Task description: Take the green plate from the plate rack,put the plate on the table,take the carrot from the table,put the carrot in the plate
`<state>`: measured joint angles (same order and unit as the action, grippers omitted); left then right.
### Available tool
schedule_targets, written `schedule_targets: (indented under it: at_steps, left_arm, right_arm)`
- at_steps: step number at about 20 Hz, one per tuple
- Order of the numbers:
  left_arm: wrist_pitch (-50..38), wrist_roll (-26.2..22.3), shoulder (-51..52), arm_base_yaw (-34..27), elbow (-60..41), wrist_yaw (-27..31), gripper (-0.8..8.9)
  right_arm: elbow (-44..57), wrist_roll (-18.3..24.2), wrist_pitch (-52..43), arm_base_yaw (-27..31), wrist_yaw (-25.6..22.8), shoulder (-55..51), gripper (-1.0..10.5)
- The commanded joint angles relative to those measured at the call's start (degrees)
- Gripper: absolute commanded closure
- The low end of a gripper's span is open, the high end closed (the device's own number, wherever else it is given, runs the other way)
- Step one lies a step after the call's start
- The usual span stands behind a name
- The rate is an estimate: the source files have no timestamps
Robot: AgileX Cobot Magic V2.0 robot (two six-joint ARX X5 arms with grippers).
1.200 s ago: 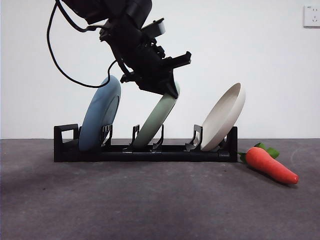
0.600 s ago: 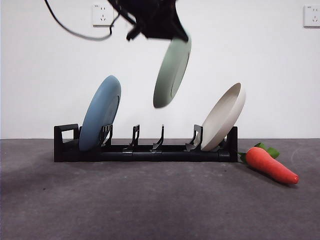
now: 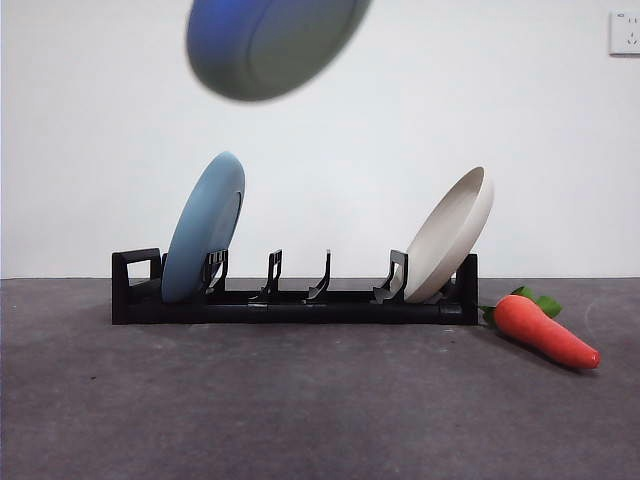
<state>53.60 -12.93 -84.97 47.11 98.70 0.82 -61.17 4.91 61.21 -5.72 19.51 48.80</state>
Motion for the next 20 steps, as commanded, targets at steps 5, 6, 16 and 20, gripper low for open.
schedule_targets:
  at_steps: [5, 6, 16, 20]
  left_arm:
    - [-7.6, -1.7, -1.0, 9.5, -17.3, 16.0, 8.19]
    - [-11.1, -1.7, -1.1, 10.5, -21.2, 16.9, 8.19]
    - [-37.9, -10.4, -5.7, 14.4, -46.7, 23.0, 8.19]
    - [-41.3, -12.8, -10.9, 14.5, -46.7, 22.8, 8.2]
  right_arm:
    - [-0.2, -0.5, -0.4, -0.1, 0.0, 0.0, 3.2]
    - [-0.2, -0.5, -0.4, -0.1, 0.0, 0.0, 3.2]
    - [-0.2, -1.0, -0.5, -0.1, 0.0, 0.0, 3.2]
    - [-0.2, -1.0, -0.5, -0.1, 0.0, 0.0, 3.2]
